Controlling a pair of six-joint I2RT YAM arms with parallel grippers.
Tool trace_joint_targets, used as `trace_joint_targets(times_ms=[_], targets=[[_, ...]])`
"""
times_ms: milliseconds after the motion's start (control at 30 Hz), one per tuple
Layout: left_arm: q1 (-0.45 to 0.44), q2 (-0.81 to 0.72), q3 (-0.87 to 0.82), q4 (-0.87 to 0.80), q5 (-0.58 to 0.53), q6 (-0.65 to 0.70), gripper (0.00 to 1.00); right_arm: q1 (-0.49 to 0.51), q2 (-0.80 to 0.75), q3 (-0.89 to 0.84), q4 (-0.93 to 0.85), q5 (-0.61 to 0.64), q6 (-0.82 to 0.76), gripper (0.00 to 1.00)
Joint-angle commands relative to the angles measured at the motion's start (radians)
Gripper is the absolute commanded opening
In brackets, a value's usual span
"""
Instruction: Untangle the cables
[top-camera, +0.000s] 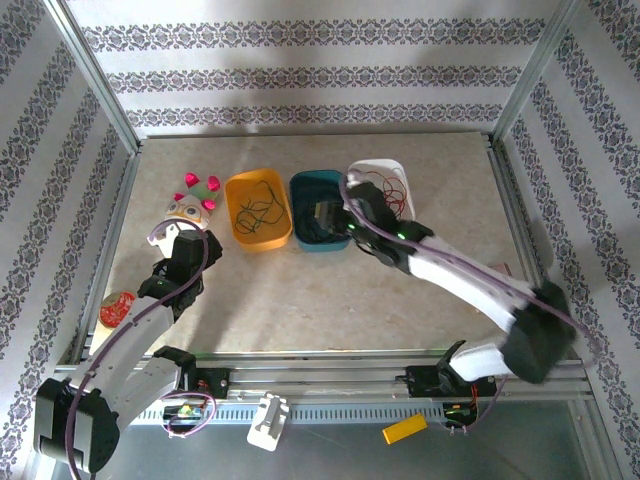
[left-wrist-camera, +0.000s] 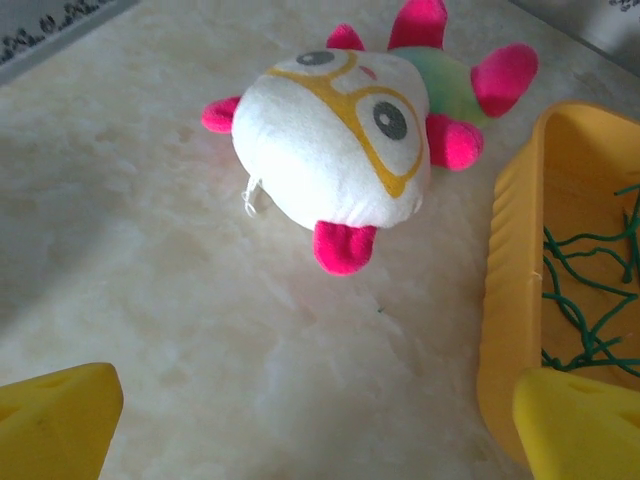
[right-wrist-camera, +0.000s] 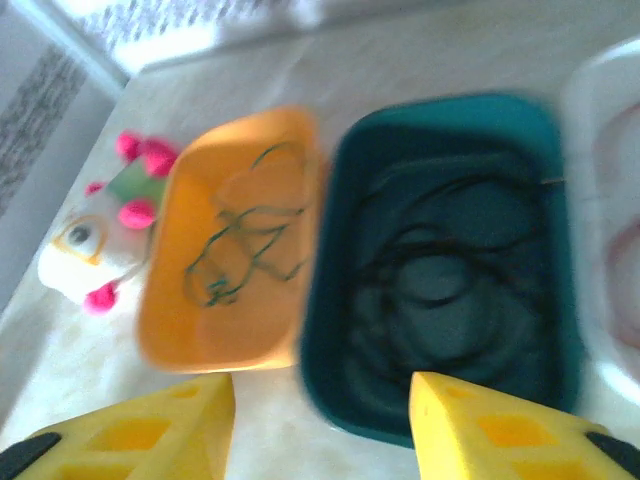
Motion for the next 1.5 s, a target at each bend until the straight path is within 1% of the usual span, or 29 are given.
trace_joint_targets(times_ms=[0,33,67,167,233,300,367,433,500,600,633,667,767,867,900,933,967,1000,1033,1067,1100,1167,1200,1233,1300,1367,1400,1433,1467], targets=[[0.022,-0.028,-0.023,-0.021,-0.123,0.093,0.99,-0.035,-0.222,-0.208,0.034,0.315,-0.103,0.66],[0.021,-0.032,-0.026,-0.025,-0.161,0.114,0.99,-0.051,-0.309,-0.284,0.051,0.379,-0.134,0.91],[0.021,-0.038,-0.028,-0.026,-0.202,0.129,0.99,-0.069,-0.367,-0.347,0.072,0.425,-0.170,0.98],[0.021,-0.045,-0.050,0.026,-0.282,0.162,0.99,-0.139,-0.542,-0.537,0.167,0.541,-0.320,0.98],[0.022,-0.037,-0.073,0.105,-0.310,0.199,0.99,-0.176,-0.629,-0.665,0.309,0.563,-0.472,0.98],[0.021,-0.016,-0.089,0.197,-0.345,0.247,0.99,-0.205,-0.675,-0.794,0.465,0.594,-0.569,0.98],[0.019,0.022,-0.121,0.382,-0.383,0.370,0.99,-0.251,-0.705,-0.838,0.483,0.575,-0.589,0.98],[0.020,0.096,-0.170,0.601,-0.406,0.510,0.99,-0.335,-0.683,-0.876,0.501,0.518,-0.567,0.98],[0.023,0.190,-0.195,0.742,-0.413,0.570,0.99,-0.388,-0.642,-0.908,0.551,0.509,-0.524,0.98],[0.028,0.349,-0.198,0.884,-0.331,0.624,0.99,-0.449,-0.572,-0.946,0.698,0.476,-0.434,0.98],[0.026,0.393,-0.164,0.865,-0.314,0.644,0.99,-0.470,-0.537,-0.946,0.735,0.495,-0.416,0.98],[0.028,0.417,-0.136,0.829,-0.268,0.644,0.99,-0.492,-0.507,-0.943,0.759,0.504,-0.404,0.98],[0.036,0.518,-0.094,0.934,-0.202,0.708,0.99,-0.587,-0.421,-0.925,0.820,0.439,-0.367,0.98],[0.054,0.598,-0.100,1.108,-0.103,0.748,0.99,-0.638,-0.297,-0.912,0.952,0.431,-0.361,0.98],[0.073,0.639,-0.124,1.202,-0.025,0.751,0.99,-0.644,-0.252,-0.892,0.965,0.425,-0.362,0.98],[0.089,0.678,-0.130,1.274,-0.013,0.781,0.99,-0.646,-0.210,-0.865,0.972,0.403,-0.372,0.98],[0.094,0.641,-0.110,1.144,0.005,0.736,0.99,-0.648,-0.170,-0.844,0.990,0.363,-0.392,0.98],[0.113,0.618,-0.117,1.128,0.043,0.713,0.99,-0.647,-0.127,-0.824,1.017,0.311,-0.416,0.98],[0.123,0.641,-0.148,1.246,0.059,0.730,0.99,-0.648,-0.085,-0.805,1.050,0.258,-0.438,0.98],[0.123,0.643,-0.155,1.251,0.065,0.737,0.99,-0.645,-0.058,-0.789,1.062,0.221,-0.472,0.98],[0.124,0.626,-0.150,1.201,0.098,0.726,0.99,-0.646,-0.031,-0.784,1.090,0.174,-0.494,0.98],[0.128,0.640,-0.164,1.263,0.116,0.741,0.99,-0.655,0.105,-0.815,1.312,0.109,-0.524,0.98],[0.129,0.639,-0.162,1.250,0.121,0.738,0.99,-0.662,0.165,-0.821,1.387,0.036,-0.542,0.98],[0.132,0.632,-0.156,1.225,0.130,0.727,0.99,-0.664,0.195,-0.801,1.358,-0.060,-0.574,0.98],[0.148,0.642,-0.153,1.231,0.174,0.728,0.99,-0.659,0.226,-0.754,1.320,-0.144,-0.605,0.98],[0.184,0.647,-0.145,1.191,0.270,0.705,0.99,-0.668,0.201,-0.717,1.211,-0.156,-0.600,0.98],[0.203,0.684,-0.168,1.280,0.326,0.706,0.99,-0.682,0.200,-0.717,1.209,-0.167,-0.585,0.98],[0.206,0.717,-0.187,1.364,0.307,0.711,0.99,-0.697,0.206,-0.721,1.227,-0.171,-0.566,0.98],[0.211,0.683,-0.172,1.259,0.304,0.683,0.99,-0.705,0.212,-0.721,1.234,-0.146,-0.549,0.98]])
